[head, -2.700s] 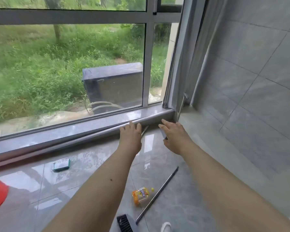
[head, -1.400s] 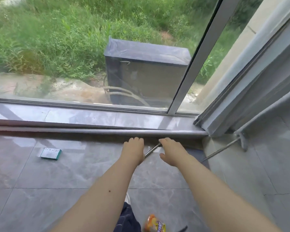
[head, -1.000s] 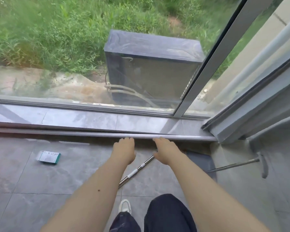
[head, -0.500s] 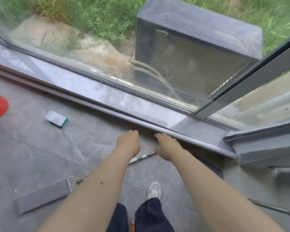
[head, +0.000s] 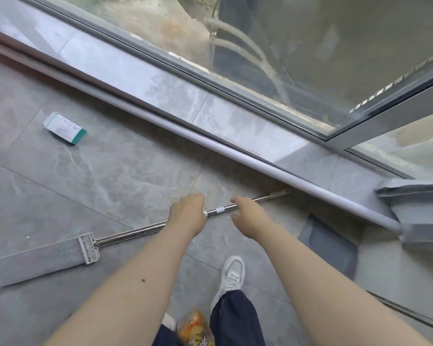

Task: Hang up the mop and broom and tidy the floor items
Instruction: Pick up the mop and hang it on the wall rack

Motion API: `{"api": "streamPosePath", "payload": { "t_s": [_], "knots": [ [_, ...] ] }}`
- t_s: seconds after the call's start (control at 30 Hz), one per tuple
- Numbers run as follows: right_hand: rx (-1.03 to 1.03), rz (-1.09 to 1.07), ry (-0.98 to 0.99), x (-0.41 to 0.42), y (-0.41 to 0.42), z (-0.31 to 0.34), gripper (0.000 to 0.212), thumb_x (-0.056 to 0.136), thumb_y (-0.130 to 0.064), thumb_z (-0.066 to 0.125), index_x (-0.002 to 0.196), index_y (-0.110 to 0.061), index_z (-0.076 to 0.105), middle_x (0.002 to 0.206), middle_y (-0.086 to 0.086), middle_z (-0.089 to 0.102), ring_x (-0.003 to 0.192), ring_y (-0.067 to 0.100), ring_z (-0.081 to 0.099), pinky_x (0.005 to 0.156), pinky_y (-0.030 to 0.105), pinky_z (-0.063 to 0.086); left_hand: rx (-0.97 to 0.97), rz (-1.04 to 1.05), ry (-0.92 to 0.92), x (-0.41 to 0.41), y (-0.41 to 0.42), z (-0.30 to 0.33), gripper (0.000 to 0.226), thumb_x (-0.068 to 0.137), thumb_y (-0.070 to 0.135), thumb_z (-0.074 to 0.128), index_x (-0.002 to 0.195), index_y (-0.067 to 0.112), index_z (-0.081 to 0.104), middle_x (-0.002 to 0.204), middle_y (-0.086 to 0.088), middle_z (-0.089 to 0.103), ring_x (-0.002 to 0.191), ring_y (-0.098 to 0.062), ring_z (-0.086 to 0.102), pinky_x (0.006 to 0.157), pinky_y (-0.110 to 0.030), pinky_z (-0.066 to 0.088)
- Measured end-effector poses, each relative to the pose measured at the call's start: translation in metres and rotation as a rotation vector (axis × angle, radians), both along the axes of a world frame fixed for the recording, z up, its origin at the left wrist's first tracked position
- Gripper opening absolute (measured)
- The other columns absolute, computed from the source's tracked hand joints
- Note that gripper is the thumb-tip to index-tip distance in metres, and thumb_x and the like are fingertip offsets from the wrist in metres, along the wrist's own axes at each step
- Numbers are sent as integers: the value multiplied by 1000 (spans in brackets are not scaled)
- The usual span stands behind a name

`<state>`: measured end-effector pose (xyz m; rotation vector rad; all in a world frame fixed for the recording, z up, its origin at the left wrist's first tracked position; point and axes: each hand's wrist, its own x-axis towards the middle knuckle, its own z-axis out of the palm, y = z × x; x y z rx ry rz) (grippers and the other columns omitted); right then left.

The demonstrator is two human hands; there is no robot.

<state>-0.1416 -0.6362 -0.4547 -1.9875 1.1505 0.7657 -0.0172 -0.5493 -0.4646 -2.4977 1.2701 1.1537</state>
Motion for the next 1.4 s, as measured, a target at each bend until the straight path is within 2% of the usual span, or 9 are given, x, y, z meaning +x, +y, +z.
{"api": "streamPosePath", "payload": {
  "t_s": [0.17,0.4,0.53,0.7,0.87,1.0,1.23,1.33,1.4],
  "knots": [
    [67,-103,-14,-5,12,-78,46,93,-12,46,139,-11,42,140,13,47,129,27,45,104,29,36,22,51,36,-11,12,-78,33,92,19,48,124,17,53,129,-4,55,120,-27,52,93,-38,44],
    [131,-164,28,-17,18,-154,50,94,-17,47,142,-10,37,143,13,45,133,27,43,109,32,34,56,98,67,-24,22,-155,34,92,17,48,125,16,53,129,-7,55,120,-28,53,96,-39,46],
    [156,-203,47,-20,14,-185,49,94,-17,46,143,-13,37,144,11,44,132,26,43,108,31,35,78,26,69,-33,9,-186,36,91,15,49,127,15,52,129,-8,55,121,-27,53,96,-37,45],
    [188,-358,27,-20,2,-224,48,93,-9,42,141,-15,41,142,11,45,128,26,47,102,29,39,87,-54,46,-36,-16,-226,36,91,16,49,127,17,51,129,-6,55,119,-27,54,94,-37,44],
    [232,-517,1,-18,-5,-263,49,91,-4,40,139,-13,43,138,16,47,108,22,54,98,32,44,94,-86,50,-38,-34,-269,37,91,14,49,127,18,50,131,-4,55,121,-26,53,95,-36,44],
    [261,-628,-36,-17,-14,-299,49,93,-3,40,141,-10,40,144,15,42,128,27,48,103,27,39,98,-163,43,-41,-48,-307,38,91,18,50,129,16,49,132,-7,53,121,-26,54,95,-36,44],
    [258,-755,-94,-25,-22,-356,53,93,-3,35,146,-13,34,152,11,33,137,23,37,106,20,31,142,-295,-29,-47,-53,-372,33,91,20,53,123,13,48,129,-6,52,121,-25,53,93,-34,45],
    [258,-804,-115,-25,-23,-377,53,93,-3,37,145,-12,35,152,11,34,136,22,39,105,20,33,139,-340,-48,-50,-52,-391,28,93,17,50,121,12,49,128,-8,54,119,-27,55,93,-35,44],
    [289,-853,-126,-23,-20,-387,54,93,-4,39,147,-12,32,149,11,39,121,18,47,91,20,42,141,-387,-70,-53,-51,-397,28,92,13,49,121,10,49,128,-9,56,119,-28,56,94,-35,43]
  ]
}}
